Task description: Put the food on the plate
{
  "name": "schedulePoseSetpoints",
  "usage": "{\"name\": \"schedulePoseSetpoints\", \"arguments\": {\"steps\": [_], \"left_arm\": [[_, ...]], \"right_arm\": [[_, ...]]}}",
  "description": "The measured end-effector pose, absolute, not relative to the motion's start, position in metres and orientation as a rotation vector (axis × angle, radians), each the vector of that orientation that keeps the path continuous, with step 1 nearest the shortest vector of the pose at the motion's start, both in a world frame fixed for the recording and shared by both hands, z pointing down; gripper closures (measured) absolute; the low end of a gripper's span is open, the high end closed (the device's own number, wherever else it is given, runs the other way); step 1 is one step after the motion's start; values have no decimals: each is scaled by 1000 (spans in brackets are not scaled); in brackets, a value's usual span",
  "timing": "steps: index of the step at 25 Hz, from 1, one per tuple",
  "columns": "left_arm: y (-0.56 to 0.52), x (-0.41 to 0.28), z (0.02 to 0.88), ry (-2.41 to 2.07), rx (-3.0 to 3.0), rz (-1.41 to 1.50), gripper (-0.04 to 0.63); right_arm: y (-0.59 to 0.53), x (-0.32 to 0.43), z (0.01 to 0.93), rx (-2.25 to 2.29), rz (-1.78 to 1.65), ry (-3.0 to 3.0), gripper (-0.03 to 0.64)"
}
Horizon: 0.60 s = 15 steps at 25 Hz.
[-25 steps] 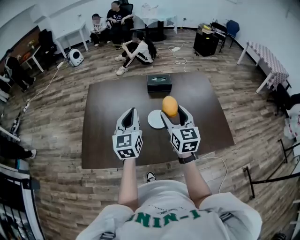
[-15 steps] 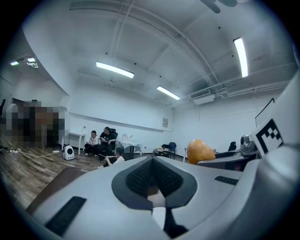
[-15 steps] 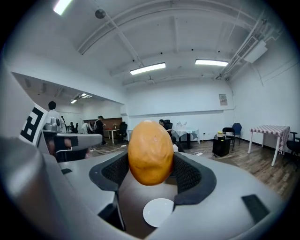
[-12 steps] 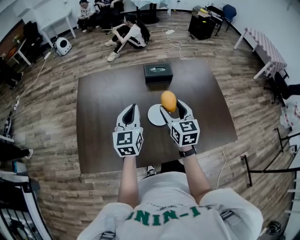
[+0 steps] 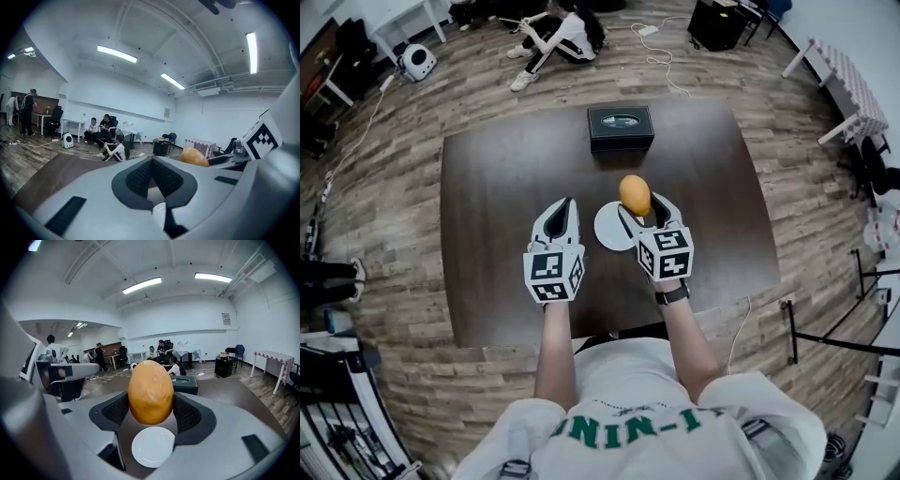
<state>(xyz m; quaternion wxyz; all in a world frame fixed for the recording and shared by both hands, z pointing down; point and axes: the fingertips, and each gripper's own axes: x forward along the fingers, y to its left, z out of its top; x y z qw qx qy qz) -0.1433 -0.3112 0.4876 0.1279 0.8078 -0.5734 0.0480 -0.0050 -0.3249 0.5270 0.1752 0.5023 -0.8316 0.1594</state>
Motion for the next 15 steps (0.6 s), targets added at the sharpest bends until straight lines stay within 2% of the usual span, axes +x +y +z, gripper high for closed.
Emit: {"name": "schedulePoseSetpoints", "arguments": {"steps": [15], "left_arm": [[-356,-115,581,-1535,2250,268,584]], "right_arm": [[-349,-8,651,1231,636,-2211,307]]}}
